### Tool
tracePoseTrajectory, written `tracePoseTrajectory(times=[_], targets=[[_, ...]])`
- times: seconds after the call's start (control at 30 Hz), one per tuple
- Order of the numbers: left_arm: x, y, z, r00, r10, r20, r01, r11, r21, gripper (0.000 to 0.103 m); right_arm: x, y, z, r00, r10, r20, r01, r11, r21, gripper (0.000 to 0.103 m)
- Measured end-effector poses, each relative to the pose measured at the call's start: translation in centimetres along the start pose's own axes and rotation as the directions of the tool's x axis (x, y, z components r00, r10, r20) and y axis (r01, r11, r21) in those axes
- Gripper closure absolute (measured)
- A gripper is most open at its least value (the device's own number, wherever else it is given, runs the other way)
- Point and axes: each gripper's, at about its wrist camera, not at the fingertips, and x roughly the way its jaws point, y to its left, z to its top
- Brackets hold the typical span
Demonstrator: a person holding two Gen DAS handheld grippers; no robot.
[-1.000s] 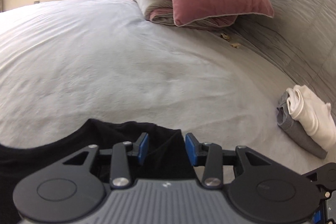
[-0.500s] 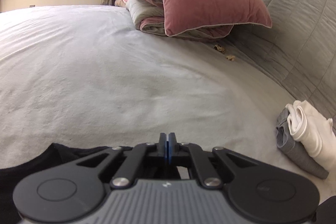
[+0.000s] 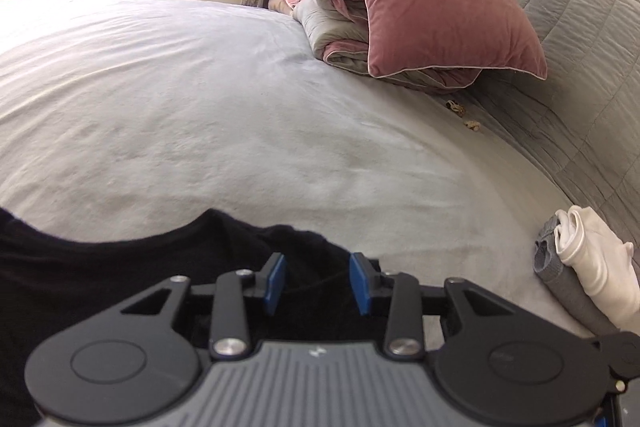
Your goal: Fold clothes
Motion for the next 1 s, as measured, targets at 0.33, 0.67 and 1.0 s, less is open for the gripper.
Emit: tracePoseTrajectory(times=[0.33,0.67,1.0], targets=[[-1.7,3.5,-1.6,0.990,0.134,-0.032,-0.136,0.988,-0.078,0.065,2.8,1.8,-0.3,0.996,0.041,-0.076,-0.047,0.996,-0.077,0.062],[-0.4,3.8,-1.2,0.988,0.154,0.014,-0.152,0.983,-0.098,0.102,5.2,1.3,0.3,0.997,0.051,-0.062,-0.049,0.999,0.022,0.096],[-1.8,4.0,-1.1,0.980,0.194,0.039,-0.189,0.976,-0.109,0.080,5.0,0.8,0.7,0.987,0.150,-0.064,-0.143,0.984,0.110,0.080]])
